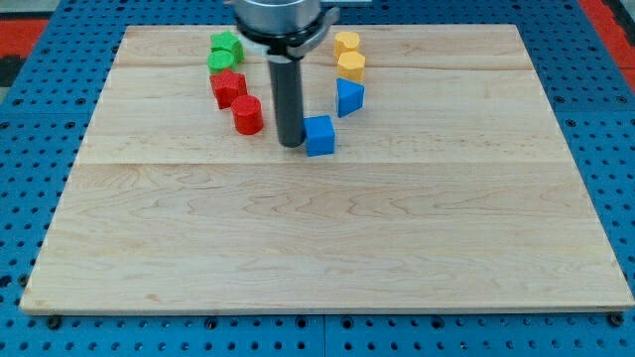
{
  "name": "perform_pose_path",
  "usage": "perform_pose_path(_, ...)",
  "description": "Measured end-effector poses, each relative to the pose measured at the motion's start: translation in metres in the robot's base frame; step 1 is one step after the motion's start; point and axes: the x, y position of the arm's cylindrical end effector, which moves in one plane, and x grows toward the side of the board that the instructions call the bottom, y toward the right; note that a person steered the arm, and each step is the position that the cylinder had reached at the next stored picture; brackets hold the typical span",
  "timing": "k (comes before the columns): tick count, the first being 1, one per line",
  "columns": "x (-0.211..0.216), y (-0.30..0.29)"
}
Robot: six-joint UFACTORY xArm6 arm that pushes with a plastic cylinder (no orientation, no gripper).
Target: Place the red circle diagonal to the red star
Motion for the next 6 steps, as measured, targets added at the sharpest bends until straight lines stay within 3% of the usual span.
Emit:
perform_pose_path(3, -0.003, 0.003)
perform_pose_path(5, -0.041, -0.049)
perform_pose_path(6, -0.035, -0.103)
